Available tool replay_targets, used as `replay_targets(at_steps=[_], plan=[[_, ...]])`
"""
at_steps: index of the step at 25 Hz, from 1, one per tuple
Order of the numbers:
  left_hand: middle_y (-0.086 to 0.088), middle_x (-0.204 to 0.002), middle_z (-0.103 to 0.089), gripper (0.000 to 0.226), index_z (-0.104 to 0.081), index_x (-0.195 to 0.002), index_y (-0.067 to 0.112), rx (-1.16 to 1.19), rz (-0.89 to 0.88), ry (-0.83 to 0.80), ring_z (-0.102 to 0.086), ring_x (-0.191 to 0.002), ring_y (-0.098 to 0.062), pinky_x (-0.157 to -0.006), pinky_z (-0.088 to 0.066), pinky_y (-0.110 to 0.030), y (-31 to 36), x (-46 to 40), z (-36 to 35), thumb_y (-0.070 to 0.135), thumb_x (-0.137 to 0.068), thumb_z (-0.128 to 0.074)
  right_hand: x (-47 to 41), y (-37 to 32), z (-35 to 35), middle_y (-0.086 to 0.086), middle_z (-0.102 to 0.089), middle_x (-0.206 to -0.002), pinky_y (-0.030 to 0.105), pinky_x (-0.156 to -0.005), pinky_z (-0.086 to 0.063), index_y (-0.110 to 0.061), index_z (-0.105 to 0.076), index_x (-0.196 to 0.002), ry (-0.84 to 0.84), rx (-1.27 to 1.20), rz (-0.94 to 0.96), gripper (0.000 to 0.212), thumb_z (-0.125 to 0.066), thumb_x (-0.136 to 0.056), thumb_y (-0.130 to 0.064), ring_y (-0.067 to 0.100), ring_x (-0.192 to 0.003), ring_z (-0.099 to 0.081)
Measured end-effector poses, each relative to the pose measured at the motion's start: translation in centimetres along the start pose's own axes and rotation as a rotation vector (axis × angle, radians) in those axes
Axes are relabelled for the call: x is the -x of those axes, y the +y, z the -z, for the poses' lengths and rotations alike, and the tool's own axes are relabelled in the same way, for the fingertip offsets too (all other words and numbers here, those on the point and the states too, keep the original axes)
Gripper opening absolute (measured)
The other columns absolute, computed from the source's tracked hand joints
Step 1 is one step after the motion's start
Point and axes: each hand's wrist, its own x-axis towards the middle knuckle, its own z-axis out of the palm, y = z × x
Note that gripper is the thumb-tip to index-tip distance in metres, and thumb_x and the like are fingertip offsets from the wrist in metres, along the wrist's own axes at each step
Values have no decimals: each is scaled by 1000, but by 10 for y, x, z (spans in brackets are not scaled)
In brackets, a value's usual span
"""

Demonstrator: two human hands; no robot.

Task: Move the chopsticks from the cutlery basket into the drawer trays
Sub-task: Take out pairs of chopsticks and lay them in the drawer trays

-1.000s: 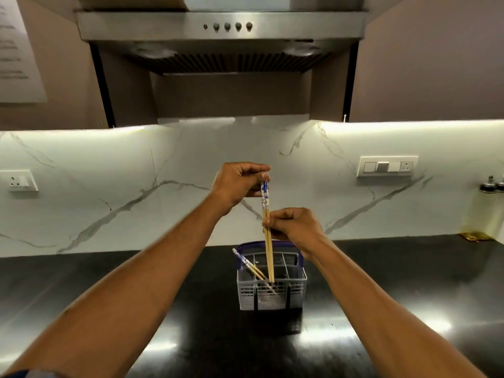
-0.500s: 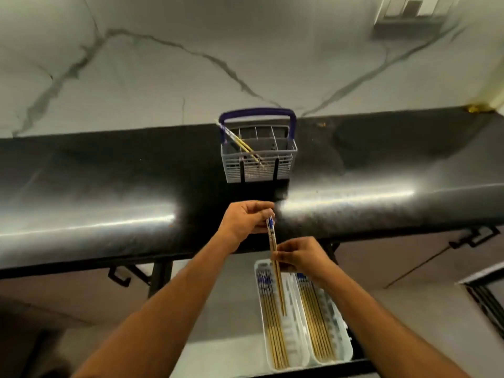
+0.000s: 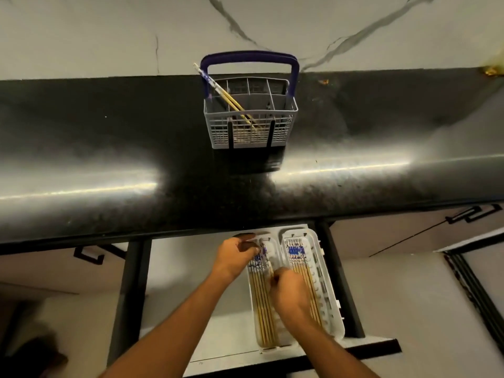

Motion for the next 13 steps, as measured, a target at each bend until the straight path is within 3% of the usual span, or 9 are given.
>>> replay_targets(at_steps=[2, 5, 9, 13], plan=[[0, -98, -70, 31, -65, -117, 19, -55, 14, 81, -65, -88, -13, -72, -49, -15, -9, -2, 5, 14, -87, -70, -4, -6, -4, 0, -72, -89, 22, -66, -59, -17, -68, -101, -19, 211, -2, 14, -54, -99, -19, 11, -75, -67], [2, -95, -69, 29, -66, -116, 21, -72, 57, 162, -62, -80, -13, -69, -51, -21, -19, -3, 14, 16, -88, -69, -14, -21, -7, 5, -71, -101, 21, -73, -58, -9, -64, -109, -88, 343, 26, 16, -52, -99, -12, 12, -78, -65], [-3, -107, -72, 31, -65, -115, 23, -24, 86, 169, -70, -94, -32, -80, -59, -37, -34, -4, 22, 9, -88, -66, -25, -28, -14, 7, -72, -102, 22, -73, -59, -6, -63, -111, -87, 436, 31, 17, -52, -98, -8, 16, -85, -71], [-2, -106, -72, 30, -65, -115, 22, -4, 86, 186, -69, -93, -26, -71, -54, -24, -36, -5, 22, 9, -88, -67, -26, -27, -17, 8, -72, -102, 20, -64, -54, -6, -63, -111, -96, 473, 32, 17, -50, -99, -7, 16, -85, -72]])
